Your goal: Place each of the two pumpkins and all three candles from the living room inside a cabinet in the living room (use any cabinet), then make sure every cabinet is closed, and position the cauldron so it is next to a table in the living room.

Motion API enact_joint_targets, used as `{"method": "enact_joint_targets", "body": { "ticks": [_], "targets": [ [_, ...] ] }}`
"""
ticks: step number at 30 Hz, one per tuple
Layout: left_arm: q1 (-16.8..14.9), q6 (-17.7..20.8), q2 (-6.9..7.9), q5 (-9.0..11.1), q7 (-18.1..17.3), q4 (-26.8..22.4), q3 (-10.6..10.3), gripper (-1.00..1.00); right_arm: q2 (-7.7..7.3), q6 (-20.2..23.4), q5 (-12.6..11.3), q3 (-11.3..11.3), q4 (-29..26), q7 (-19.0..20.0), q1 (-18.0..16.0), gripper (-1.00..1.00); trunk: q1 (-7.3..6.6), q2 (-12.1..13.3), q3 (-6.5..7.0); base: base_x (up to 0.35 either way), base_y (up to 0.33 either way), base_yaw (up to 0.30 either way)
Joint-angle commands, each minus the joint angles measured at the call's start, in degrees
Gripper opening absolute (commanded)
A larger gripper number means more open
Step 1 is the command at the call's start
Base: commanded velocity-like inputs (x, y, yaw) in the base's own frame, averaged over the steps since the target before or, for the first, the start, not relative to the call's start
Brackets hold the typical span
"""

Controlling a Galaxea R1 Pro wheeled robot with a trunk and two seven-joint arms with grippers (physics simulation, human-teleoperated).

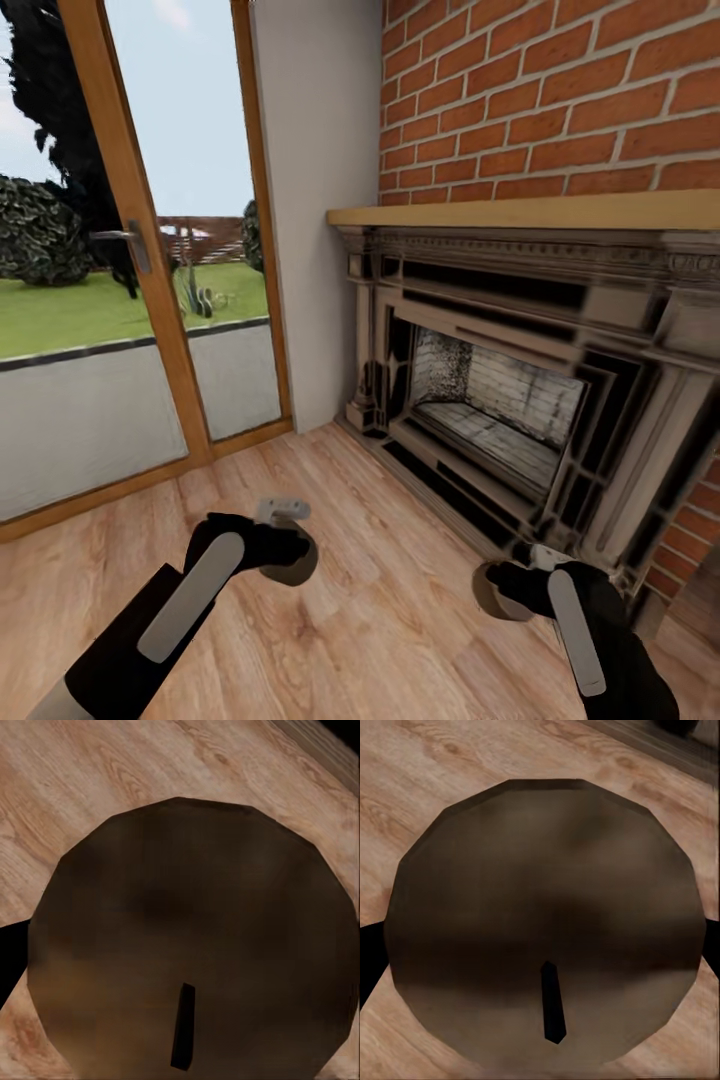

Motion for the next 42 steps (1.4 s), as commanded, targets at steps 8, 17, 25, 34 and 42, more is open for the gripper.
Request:
{"method": "enact_joint_targets", "body": {
  "ticks": [8, 17, 25, 34, 42],
  "targets": [
    [-0.9, 0.1, -0.91, 0.6, 0.2, 8.5, -0.2, -1.0, -2.3, 0.1, -0.7, -0.9, 2.6, -0.5, -0.1, -1.0, -1.77, 3.2, 1.79, 0.0, 0.0, -0.267],
    [-2.8, 0.1, -2.91, 0.4, 0.0, 17.3, -0.3, -1.0, -2.8, 0.1, -0.6, -0.7, 5.3, -0.5, -0.1, -1.0, -3.75, 6.8, 3.88, 0.0, 0.0, -0.252],
    [-4.5, 0.1, -4.2, 0.3, -1.5, 23.4, -0.4, -1.0, -2.81, 0.1, -0.6, -0.2, 6.3, -0.5, -0.1, -1.0, -5.5, 10.0, 5.74, 0.0, 0.0, -0.249],
    [-4.8, 0.1, -4.61, 0.3, -1.6, 24.3, -0.6, -1.0, -2.81, 0.1, -0.5, -0.1, 7.2, -0.5, -0.2, -1.0, -7.48, 13.6, 7.83, 0.0, 0.0, -0.248],
    [-4.8, 0.1, -4.89, 0.3, -1.7, 24.4, -4.4, -1.0, -2.81, 0.1, -0.5, -0.1, 7.7, -0.5, -0.2, -1.0, -9.24, 16.8, 9.68, 0.0, 0.0, -0.248]
  ]
}}
